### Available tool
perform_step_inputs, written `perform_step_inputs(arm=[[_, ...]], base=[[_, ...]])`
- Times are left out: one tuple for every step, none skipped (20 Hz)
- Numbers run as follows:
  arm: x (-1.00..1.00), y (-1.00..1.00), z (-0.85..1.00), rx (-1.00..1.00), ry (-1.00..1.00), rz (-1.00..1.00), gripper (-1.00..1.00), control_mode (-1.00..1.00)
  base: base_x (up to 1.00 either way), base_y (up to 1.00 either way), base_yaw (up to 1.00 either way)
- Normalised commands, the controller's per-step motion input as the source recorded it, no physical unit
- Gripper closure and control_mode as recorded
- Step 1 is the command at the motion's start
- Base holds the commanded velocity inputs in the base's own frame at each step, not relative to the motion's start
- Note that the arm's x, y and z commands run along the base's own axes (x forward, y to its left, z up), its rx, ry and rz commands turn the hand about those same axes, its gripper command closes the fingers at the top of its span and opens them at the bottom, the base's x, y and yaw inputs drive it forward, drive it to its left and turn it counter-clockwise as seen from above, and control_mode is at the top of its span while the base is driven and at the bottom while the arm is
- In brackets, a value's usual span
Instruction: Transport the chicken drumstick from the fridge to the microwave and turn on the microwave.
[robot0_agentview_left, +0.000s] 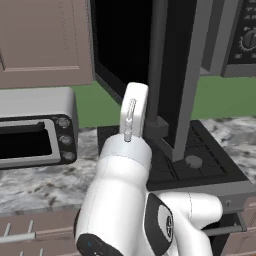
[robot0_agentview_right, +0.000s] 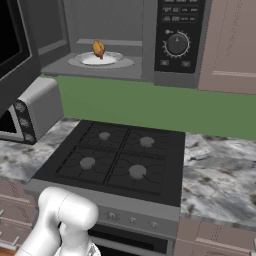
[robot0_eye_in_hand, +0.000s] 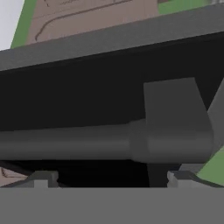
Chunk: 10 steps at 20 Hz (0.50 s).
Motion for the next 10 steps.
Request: perform_step_inputs(arm=[[0.03,-0.50,0.00,0.12,-0.05,-0.07,-1.00,-1.00],[0.05,-0.49,0.00,0.12,-0.04,-0.07,-1.00,-1.00],[0.06,-0.51,0.01,0.13,-0.03,-0.07,-1.00,-1.00],[0.05,-0.50,0.01,0.13,-0.04,-0.06,-1.00,-1.00],[0.06,-0.50,0.01,0.13,-0.04,-0.06,-1.00,-1.00],[0.03,-0.52,0.03,0.13,-0.05,-0.06,-1.00,-1.00],[0.04,-0.56,0.02,0.15,-0.04,-0.06,-1.00,-1.00],[0.04,-0.57,0.02,0.16,-0.04,-0.06,-1.00,-1.00],[0.04,-0.58,0.03,0.16,-0.05,-0.05,-1.00,-1.00],[0.05,-0.60,0.04,0.17,-0.05,-0.05,-1.00,-1.00]], base=[[0.00,0.00,0.00],[0.00,0.00,0.00],[0.00,0.00,0.00],[0.00,0.00,0.00],[0.00,0.00,0.00],[0.00,0.00,0.00],[0.00,0.00,0.00],[0.00,0.00,0.00],[0.00,0.00,0.00],[0.00,0.00,0.00]])
